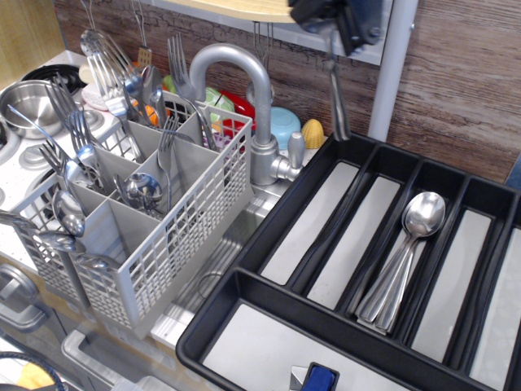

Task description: Put big spoon from basket to tray

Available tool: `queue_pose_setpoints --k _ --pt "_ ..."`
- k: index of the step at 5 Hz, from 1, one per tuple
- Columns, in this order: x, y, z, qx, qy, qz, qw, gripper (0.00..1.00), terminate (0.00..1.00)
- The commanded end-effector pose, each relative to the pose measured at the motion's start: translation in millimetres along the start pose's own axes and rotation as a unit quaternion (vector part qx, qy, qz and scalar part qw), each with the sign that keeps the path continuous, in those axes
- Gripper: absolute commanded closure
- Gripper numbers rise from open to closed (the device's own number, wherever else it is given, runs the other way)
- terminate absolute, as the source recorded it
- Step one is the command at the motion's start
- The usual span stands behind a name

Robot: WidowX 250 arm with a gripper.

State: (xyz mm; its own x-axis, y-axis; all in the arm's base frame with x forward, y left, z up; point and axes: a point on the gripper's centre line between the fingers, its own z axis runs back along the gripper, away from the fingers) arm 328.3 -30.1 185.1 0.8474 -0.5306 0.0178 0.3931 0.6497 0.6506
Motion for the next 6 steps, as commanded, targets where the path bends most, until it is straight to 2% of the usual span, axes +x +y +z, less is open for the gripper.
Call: queue_pose_setpoints --k 1,2,3,4,5,6 --pt "5.5 -21.9 -4.8 -0.088 0.001 0.001 0.9961 1.0 0.0" --pt "13.4 -45.8 -15.4 -0.114 0.021 -0.028 0.9928 1.0 0.0" --pt "19.5 -68.6 -26.5 -0.11 0.022 -0.077 0.9907 1.0 0.0" --pt "32.3 -88.0 -41.3 -0.09 0.064 -0.112 0.9876 1.0 0.0" --pt "44.8 -103.5 -43.7 -0.096 0.067 -0.096 0.9884 1.0 0.0" --pt "50.2 -113.9 -50.0 -0.088 0.087 -0.08 0.989 1.0 0.0"
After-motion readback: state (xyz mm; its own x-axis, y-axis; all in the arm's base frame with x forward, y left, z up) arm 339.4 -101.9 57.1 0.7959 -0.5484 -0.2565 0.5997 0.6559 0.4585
